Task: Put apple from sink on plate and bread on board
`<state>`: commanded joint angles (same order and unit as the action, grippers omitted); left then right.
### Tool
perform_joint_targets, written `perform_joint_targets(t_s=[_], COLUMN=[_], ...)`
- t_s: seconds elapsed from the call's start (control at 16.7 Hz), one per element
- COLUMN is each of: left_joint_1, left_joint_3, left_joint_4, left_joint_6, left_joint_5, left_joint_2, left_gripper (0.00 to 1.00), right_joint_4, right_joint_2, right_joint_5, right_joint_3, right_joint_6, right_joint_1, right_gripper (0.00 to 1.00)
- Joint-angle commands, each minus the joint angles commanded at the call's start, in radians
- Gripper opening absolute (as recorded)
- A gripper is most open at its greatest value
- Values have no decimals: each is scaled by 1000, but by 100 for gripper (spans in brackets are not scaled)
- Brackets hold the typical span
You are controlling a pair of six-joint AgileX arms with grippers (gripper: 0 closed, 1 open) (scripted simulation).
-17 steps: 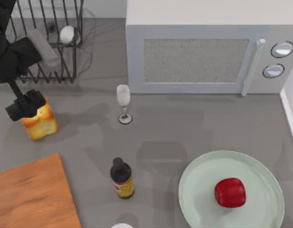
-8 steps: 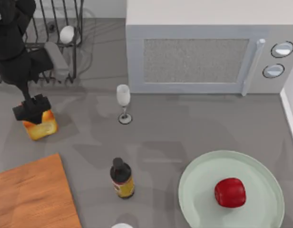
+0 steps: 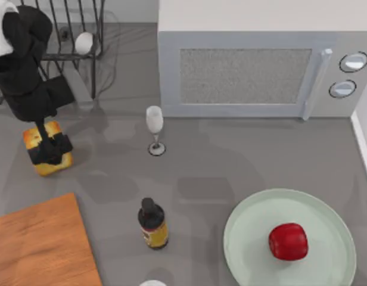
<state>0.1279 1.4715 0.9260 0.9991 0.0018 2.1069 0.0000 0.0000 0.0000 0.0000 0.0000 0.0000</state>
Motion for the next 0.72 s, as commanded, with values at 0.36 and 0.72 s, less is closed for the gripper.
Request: perform_joint_targets(t_s=[0.36, 0.72], left_joint_1=[0, 0], left_joint_3=[-33, -33], left_joint_4=[-46, -46], left_joint_6=[1, 1], left_joint_5=[0, 0], left_joint_2=[23, 23], left_gripper=[100, 55], right_joint_4=[0, 0], right_joint_2=[0, 0], right_joint_5=[0, 0], right_joint_3=[0, 0], right_joint_6=[0, 0], right_joint_1=[0, 0], right_gripper=[100, 100])
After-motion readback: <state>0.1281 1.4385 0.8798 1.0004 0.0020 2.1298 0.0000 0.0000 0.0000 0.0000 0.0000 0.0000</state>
